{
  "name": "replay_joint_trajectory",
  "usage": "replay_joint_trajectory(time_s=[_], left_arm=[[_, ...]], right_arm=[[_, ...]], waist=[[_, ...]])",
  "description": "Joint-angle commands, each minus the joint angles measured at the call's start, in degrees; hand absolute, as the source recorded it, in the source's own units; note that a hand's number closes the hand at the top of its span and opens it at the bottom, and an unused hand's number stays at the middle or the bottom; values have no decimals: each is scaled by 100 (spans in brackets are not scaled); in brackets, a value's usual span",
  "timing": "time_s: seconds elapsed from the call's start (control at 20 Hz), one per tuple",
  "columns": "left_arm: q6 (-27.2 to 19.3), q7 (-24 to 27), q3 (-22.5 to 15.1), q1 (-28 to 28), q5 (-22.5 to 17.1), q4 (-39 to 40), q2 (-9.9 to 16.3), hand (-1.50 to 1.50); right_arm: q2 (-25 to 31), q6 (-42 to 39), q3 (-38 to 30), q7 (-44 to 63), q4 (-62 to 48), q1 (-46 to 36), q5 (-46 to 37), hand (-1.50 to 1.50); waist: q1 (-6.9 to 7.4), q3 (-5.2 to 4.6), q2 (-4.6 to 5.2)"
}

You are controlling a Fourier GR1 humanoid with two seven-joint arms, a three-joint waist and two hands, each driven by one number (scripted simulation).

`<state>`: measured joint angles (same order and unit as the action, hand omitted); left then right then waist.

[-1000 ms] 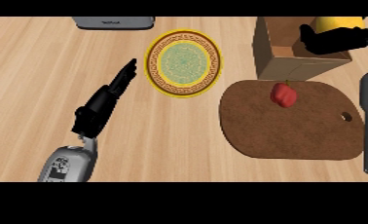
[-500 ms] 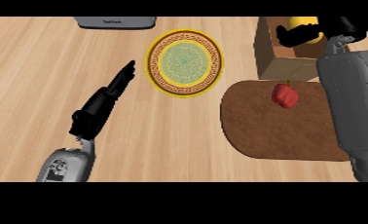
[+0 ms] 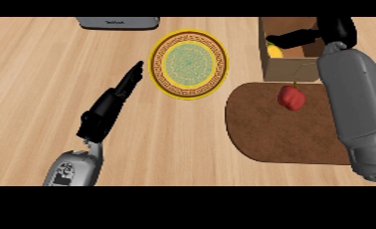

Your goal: Pick the lemon from the cutting board and place it in the cardboard box

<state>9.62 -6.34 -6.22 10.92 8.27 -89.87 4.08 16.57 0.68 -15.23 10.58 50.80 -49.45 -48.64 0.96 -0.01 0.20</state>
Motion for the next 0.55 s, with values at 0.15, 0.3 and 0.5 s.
replay_joint_trajectory(time_s=[0.15, 0.3, 0.5], left_arm=[[-26, 17, 178, 290, 0, 200, 46, 0], [152, 127, 164, -144, -114, -122, 185, 0], [89, 182, 236, -26, -65, 153, 160, 0]], right_arm=[[-10, 764, -1062, -983, -172, -151, 1142, -150], [-2, 866, -1592, -1202, -106, -179, 1769, -150], [261, 339, -2147, -1622, 164, 168, 2669, -150]], waist=[[-34, 12, 29], [12, 12, 0], [-135, 7, -18]])
